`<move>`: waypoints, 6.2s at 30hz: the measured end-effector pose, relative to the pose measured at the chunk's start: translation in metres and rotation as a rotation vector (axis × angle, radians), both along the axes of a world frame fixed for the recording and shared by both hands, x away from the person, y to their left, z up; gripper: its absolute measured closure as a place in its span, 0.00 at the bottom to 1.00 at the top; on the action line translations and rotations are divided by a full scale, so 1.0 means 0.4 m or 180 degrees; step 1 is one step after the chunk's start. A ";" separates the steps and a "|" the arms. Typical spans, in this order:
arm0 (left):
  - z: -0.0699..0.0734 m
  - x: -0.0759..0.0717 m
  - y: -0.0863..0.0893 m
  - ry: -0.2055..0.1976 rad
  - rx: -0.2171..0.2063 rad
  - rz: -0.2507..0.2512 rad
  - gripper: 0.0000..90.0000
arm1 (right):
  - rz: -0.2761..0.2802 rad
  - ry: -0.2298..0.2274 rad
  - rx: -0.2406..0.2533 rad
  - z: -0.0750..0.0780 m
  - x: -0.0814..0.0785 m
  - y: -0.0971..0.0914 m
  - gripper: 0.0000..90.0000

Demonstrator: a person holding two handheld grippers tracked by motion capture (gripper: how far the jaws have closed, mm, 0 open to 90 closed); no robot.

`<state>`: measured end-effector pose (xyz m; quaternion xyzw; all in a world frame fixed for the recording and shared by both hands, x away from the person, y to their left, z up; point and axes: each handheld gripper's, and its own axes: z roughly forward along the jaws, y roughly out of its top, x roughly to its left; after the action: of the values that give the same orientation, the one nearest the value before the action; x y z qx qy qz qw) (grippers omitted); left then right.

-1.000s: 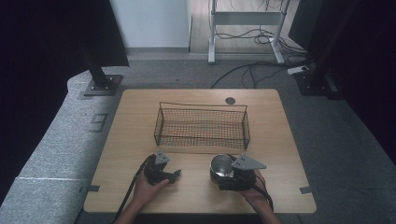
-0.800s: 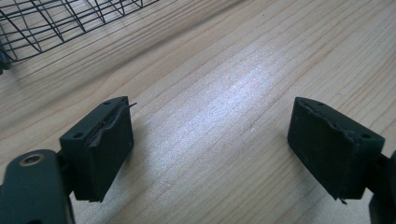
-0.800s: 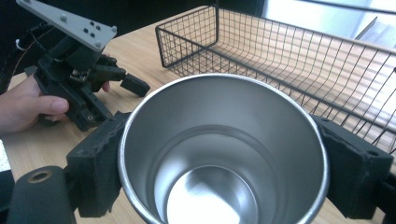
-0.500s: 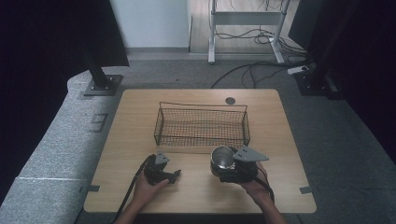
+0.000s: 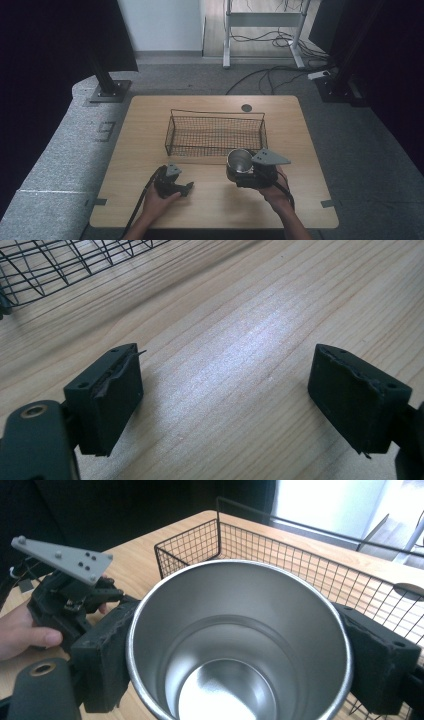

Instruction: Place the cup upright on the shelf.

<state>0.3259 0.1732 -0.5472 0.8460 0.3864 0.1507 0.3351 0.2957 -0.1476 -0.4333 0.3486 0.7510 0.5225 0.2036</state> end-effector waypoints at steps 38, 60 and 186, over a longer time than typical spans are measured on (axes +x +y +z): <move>0.000 0.000 0.000 -0.0004 0.0000 0.0002 0.16 | -0.0031 -0.0077 -0.0025 0.079 0.079 0.038 0.15; 0.000 0.000 0.000 -0.0005 0.0001 0.0002 0.16 | -0.0056 -0.0075 -0.0018 0.112 0.132 0.052 0.15; 0.000 0.000 0.000 0.0000 -0.0006 0.0004 0.16 | -0.0588 0.0708 -0.0345 -0.069 0.454 0.071 0.15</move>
<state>0.3258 0.1731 -0.5472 0.8454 0.3871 0.1506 0.3358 0.4772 -0.1194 -0.4610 0.4604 0.7608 0.4184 0.1849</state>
